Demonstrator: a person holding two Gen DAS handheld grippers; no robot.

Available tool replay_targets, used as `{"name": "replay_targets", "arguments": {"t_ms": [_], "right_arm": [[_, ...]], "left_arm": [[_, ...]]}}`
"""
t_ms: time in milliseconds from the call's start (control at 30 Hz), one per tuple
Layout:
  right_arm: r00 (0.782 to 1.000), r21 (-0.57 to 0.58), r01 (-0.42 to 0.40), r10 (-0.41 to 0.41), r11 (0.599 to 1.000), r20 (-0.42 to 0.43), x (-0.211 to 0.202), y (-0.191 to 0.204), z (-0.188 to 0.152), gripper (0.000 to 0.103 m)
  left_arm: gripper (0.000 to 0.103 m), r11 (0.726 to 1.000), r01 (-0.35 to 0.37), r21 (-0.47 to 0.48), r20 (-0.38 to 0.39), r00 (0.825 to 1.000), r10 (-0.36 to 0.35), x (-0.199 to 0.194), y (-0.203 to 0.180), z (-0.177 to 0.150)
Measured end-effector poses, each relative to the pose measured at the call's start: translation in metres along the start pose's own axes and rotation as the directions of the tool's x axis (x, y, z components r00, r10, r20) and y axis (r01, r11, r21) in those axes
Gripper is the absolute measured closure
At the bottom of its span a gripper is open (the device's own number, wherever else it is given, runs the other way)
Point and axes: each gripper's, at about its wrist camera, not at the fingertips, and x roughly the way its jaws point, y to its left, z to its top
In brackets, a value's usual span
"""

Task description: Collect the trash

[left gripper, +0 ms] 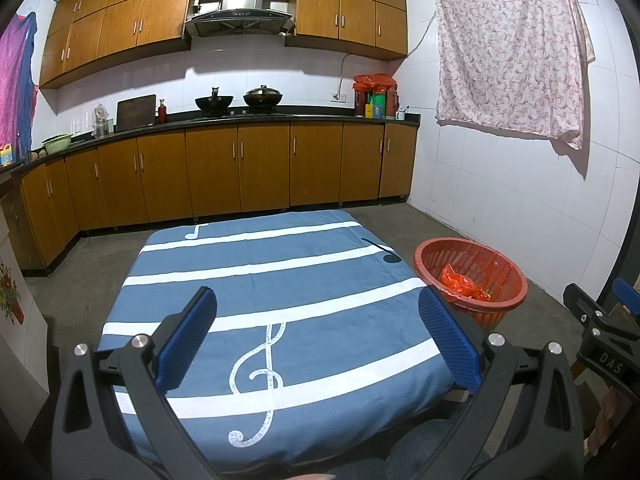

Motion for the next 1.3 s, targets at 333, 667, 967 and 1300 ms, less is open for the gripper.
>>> {"name": "replay_targets", "arguments": {"t_ms": [333,667,967,1300], "right_arm": [[1.000,0.008,0.005,-0.005,1.000,-0.004,-0.0030,0.0020,-0.0063,0.002],[1.000,0.008,0.005,-0.005,1.000,-0.004,-0.0024,0.0011,-0.0054,0.002],[1.000,0.009,0.005,-0.005,1.000,-0.006,-0.0029,0.0010,-0.0054,0.002],[1.000,0.010,0.004,-0.004,1.000,-0.005,-0.0028,0.0002,-0.0048,0.002]], "left_arm": [[0.004,1.000,0.000,-0.002,-0.001,1.000,0.000,-0.0002,-0.0005,0.0004],[0.004,1.000,-0.002,-0.004,-0.003,1.000,0.002,0.0007,0.0019,-0.0013],[0.004,1.000,-0.003,-0.006,-0.003,1.000,0.003,0.0010,0.0043,-0.0032],[0.004,1.000,-0.004,-0.007,-0.006,1.000,0.004,0.0009,0.0045,-0.0057]]}}
